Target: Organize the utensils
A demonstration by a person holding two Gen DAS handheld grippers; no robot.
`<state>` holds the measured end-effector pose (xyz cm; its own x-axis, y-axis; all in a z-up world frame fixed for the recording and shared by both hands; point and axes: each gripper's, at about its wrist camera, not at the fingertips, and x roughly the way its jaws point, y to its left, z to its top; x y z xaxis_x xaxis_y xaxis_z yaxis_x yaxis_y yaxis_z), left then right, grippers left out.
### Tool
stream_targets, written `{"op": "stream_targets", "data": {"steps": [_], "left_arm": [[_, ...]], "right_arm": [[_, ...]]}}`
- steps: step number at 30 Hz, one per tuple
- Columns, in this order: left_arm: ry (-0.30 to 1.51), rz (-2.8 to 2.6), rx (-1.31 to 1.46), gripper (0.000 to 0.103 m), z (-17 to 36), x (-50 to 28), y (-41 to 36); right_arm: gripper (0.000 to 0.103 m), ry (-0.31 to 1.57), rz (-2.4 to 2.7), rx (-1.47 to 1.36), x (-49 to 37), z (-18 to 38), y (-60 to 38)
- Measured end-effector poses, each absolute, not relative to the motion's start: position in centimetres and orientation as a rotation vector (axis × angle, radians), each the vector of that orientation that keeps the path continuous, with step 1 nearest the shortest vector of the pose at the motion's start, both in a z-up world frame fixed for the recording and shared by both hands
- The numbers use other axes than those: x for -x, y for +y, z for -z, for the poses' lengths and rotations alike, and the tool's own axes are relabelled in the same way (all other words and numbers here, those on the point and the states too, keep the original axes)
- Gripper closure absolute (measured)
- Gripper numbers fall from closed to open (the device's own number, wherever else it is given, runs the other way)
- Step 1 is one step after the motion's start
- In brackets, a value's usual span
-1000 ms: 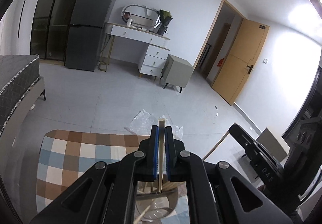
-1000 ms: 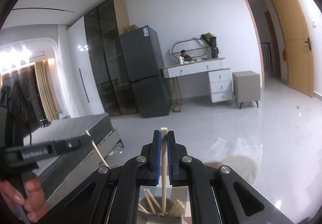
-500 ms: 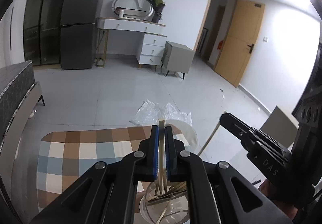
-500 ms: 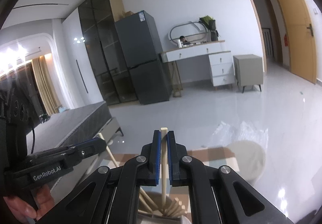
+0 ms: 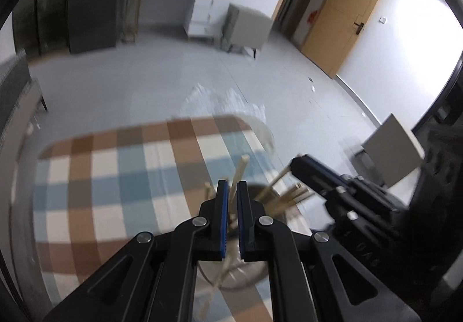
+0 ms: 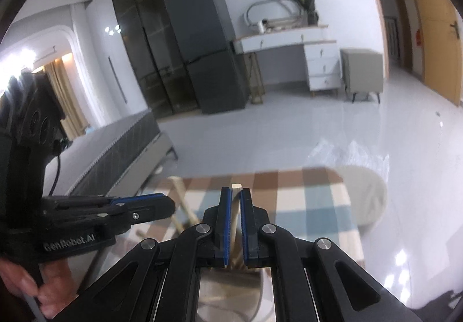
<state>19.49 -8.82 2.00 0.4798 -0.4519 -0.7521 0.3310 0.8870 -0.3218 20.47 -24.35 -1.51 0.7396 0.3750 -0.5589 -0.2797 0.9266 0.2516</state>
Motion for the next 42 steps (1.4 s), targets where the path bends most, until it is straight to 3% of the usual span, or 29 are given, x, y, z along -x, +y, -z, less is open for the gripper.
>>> {"op": "stream_targets", "data": {"steps": [5, 7, 9, 11, 14, 16, 18, 21, 24, 31, 36, 42], "left_arm": [[0.955, 0.444, 0.135, 0.097, -4.2, -17.7, -8.0], [0.921, 0.42, 0.145, 0.088, -5.3, -16.8, -7.3], [0.89, 0.392, 0.156, 0.071, -6.7, -15.6, -6.6], [0.869, 0.374, 0.16, 0.064, -7.5, -14.8, -6.2], [0.839, 0.314, 0.133, 0.063, -8.7, -13.3, -6.1], [0.822, 0.296, 0.122, 0.058, -9.5, -12.0, -6.1], [0.786, 0.272, 0.114, 0.041, -10.5, -10.2, -6.1], [0.722, 0.25, 0.11, 0.033, -11.4, -8.4, -6.0], [0.675, 0.249, 0.105, 0.021, -12.2, -6.4, -6.0], [0.602, 0.201, 0.099, 0.017, -13.0, -3.9, -5.2], [0.507, 0.155, 0.082, 0.004, -13.3, -1.8, -4.4], [0.453, 0.124, 0.096, 0.003, -11.7, -0.5, -3.0]], "right_arm": [[0.094, 0.669, -0.364, -0.159, -18.7, 1.7, -24.9], [0.087, 0.647, -0.349, -0.162, -17.4, 1.0, -25.4], [0.07, 0.623, -0.34, -0.169, -16.4, 0.5, -25.8], [0.066, 0.608, -0.32, -0.172, -15.5, 0.0, -26.3], [0.065, 0.6, -0.282, -0.187, -14.3, -0.6, -27.1], [0.058, 0.585, -0.276, -0.215, -13.2, -1.3, -27.6], [0.055, 0.553, -0.272, -0.205, -12.0, -2.2, -27.5], [0.044, 0.496, -0.278, -0.172, -9.9, -3.8, -27.0], [0.042, 0.458, -0.286, -0.16, -7.9, -5.0, -26.5], [0.03, 0.386, -0.275, -0.128, -3.9, -6.6, -25.3], [0.02, 0.345, -0.288, -0.121, -1.8, -7.1, -24.8], [0.01, 0.277, -0.298, -0.099, 0.6, -6.6, -23.9]]}}
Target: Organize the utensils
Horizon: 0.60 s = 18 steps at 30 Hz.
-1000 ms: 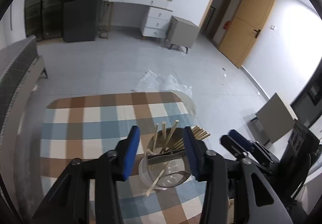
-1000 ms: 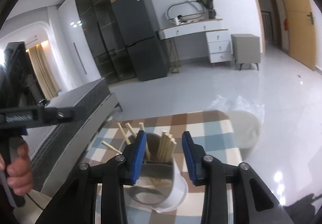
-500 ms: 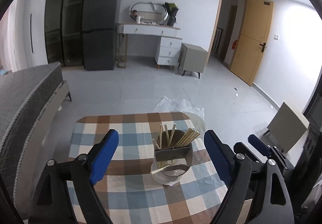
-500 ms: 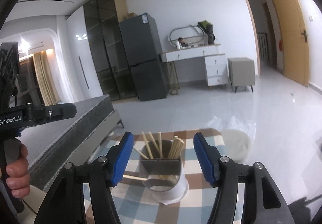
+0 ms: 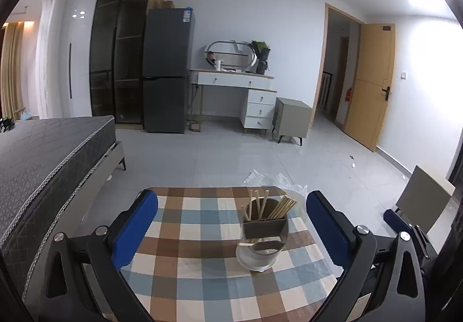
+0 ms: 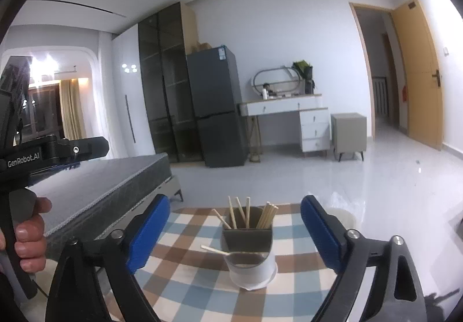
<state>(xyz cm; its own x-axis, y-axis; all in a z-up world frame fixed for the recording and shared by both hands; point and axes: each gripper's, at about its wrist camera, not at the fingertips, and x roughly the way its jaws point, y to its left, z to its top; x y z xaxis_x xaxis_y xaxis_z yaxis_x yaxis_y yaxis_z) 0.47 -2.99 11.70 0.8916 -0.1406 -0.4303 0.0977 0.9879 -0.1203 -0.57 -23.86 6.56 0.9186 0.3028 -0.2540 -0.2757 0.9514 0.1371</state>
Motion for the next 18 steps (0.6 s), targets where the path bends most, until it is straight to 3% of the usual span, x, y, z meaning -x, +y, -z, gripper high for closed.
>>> {"op": "stream_targets", "data": {"steps": [12, 18], "left_arm": [[0.419, 0.07, 0.074, 0.003, -6.7, 1.2, -1.8], [0.435, 0.054, 0.088, 0.003, -4.1, 0.6, -1.1]], "right_arm": [[0.0, 0.237, -0.284, -0.051, 2.5, -3.0, -22.5], [0.0, 0.267, -0.276, -0.033, 2.8, -0.7, -22.4]]}}
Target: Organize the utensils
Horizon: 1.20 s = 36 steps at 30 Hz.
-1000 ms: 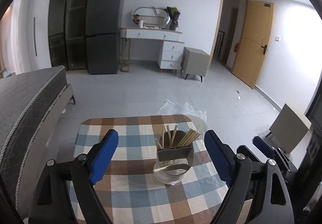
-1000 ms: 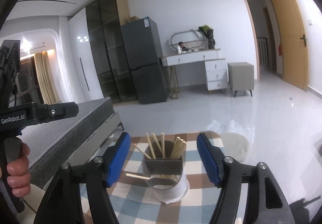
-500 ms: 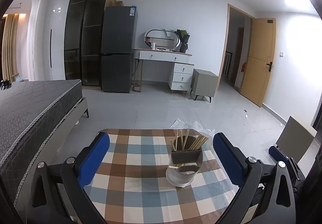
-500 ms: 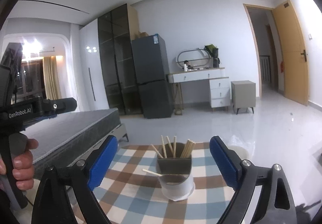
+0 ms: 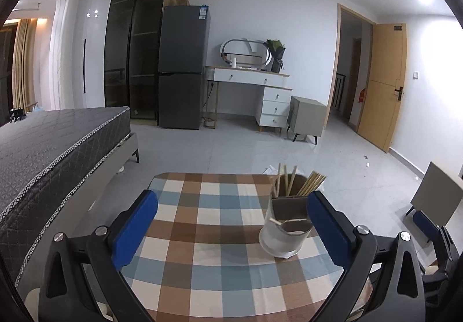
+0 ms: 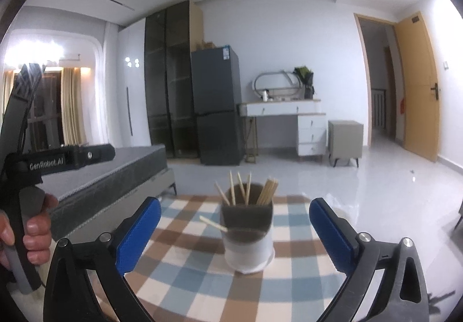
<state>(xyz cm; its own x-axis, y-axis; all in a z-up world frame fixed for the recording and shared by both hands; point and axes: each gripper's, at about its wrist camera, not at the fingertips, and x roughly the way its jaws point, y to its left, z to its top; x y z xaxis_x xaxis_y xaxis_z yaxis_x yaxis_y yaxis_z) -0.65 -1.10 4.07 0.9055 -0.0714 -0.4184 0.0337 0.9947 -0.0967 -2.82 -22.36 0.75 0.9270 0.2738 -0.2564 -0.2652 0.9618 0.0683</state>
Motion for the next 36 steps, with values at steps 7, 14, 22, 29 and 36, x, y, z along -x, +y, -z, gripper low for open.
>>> {"op": "stream_targets", "data": {"steps": [7, 14, 22, 29, 36], "left_arm": [[0.456, 0.045, 0.061, 0.003, -0.8, -0.2, -1.1], [0.515, 0.057, 0.06, 0.003, 1.1, -0.2, -1.2], [0.53, 0.053, 0.088, 0.003, 1.0, -0.4, -0.7], [0.519, 0.046, 0.084, 0.003, 0.8, -0.1, -0.8], [0.518, 0.054, 0.078, 0.003, 0.8, -0.2, -0.8]], "right_arm": [[0.0, 0.357, -0.244, -0.036, 2.0, 2.1, -22.0], [0.0, 0.365, -0.229, -0.04, 1.6, 2.3, -21.7], [0.0, 0.381, -0.226, -0.016, 1.4, 2.5, -21.1], [0.0, 0.39, -0.22, -0.013, 1.4, 2.5, -21.1], [0.0, 0.385, -0.209, -0.001, 1.5, 2.4, -21.1]]}}
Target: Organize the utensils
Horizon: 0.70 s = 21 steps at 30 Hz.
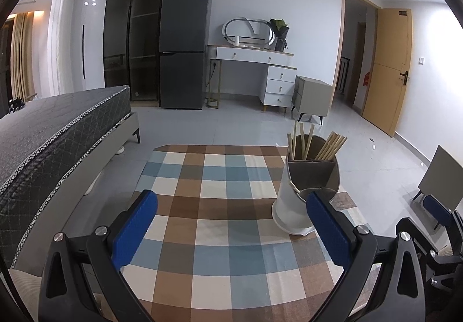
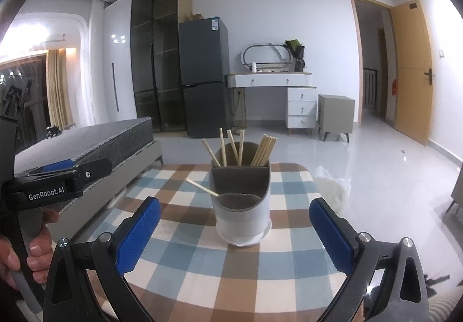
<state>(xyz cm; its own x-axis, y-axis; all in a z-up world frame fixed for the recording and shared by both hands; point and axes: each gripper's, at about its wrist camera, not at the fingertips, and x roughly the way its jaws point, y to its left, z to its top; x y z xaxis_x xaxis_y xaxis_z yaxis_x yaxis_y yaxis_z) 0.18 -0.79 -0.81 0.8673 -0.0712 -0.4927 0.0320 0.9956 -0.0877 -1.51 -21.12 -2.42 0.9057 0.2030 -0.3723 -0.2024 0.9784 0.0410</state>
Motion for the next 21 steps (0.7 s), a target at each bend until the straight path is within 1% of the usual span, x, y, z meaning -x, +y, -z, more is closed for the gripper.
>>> {"op": "stream_targets", "data": {"steps": [16, 21], "left_arm": [[0.523, 0.05, 0.053, 0.003, 1.13, -0.22, -0.97], [0.55, 0.05, 0.078, 0.003, 1.48, -0.55, -0.55]], "right_arm": [[0.0, 0.38, -0.192, 0.017, 1.52, 2.27, -20.98], [0.0, 0.382, -0.187, 0.017, 1.58, 2.21, -21.04]]}}
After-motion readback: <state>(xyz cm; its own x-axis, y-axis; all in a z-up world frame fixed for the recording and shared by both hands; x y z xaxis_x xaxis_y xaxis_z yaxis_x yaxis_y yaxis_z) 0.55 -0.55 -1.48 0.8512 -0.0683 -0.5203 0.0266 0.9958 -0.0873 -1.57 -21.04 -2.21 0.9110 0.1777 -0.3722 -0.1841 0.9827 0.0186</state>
